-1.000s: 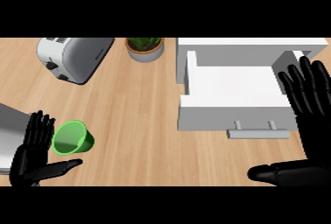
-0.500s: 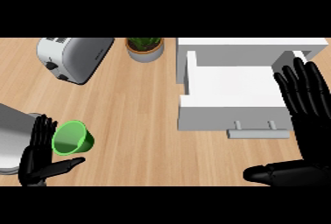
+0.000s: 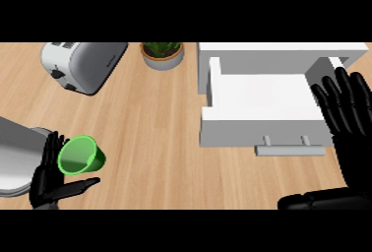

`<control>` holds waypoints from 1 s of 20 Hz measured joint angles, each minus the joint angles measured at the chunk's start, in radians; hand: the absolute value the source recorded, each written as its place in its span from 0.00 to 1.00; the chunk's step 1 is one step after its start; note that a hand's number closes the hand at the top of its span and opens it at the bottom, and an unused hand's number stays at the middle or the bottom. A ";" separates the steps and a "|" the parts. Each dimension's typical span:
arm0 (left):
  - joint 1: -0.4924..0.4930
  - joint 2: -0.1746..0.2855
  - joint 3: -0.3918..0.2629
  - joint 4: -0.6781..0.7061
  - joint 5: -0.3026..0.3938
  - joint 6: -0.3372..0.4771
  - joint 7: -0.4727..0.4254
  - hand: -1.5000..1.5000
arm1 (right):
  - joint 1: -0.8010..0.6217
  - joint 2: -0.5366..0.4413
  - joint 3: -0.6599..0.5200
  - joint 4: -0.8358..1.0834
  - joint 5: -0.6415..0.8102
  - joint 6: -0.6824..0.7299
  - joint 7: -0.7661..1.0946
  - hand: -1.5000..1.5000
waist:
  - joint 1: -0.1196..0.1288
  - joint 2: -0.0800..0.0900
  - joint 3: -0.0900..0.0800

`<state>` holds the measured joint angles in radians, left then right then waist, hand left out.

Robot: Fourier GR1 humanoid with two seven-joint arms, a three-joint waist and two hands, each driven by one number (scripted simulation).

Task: Pick up the cup, place it into the drawer and close the drawer

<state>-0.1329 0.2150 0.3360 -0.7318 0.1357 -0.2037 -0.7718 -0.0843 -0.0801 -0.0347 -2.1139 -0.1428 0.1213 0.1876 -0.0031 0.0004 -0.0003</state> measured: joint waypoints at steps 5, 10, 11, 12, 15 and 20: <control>-0.054 0.005 -0.011 0.090 -0.002 -0.006 -0.052 0.00 | -0.007 0.007 0.009 0.014 0.006 -0.001 -0.005 0.00 | 0.000 0.000 0.000; -0.111 0.026 -0.003 0.212 0.009 -0.042 -0.108 0.00 | -0.034 0.009 0.002 0.021 0.004 -0.014 0.007 0.00 | -0.001 0.001 0.000; -0.129 0.033 0.003 0.245 0.012 -0.044 -0.119 0.00 | -0.036 0.003 -0.009 0.026 -0.003 -0.009 0.004 0.00 | -0.002 0.001 -0.001; -0.140 0.040 0.005 0.269 0.014 -0.050 -0.123 0.00 | -0.019 0.008 -0.002 0.021 0.000 -0.006 -0.006 0.00 | -0.003 0.001 -0.001; -0.157 0.048 0.007 0.298 0.028 -0.064 -0.122 0.00 | -0.006 0.009 -0.004 0.021 0.001 -0.002 -0.016 0.00 | -0.002 0.001 0.000; -0.194 0.032 0.002 0.334 0.043 -0.095 -0.115 0.00 | -0.007 0.003 -0.016 0.044 -0.007 0.011 -0.035 0.00 | -0.003 0.002 -0.001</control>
<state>-0.3268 0.2474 0.3375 -0.3977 0.1789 -0.2985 -0.8867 -0.0908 -0.0772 -0.0505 -2.0700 -0.1496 0.1319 0.1523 -0.0064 0.0019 -0.0008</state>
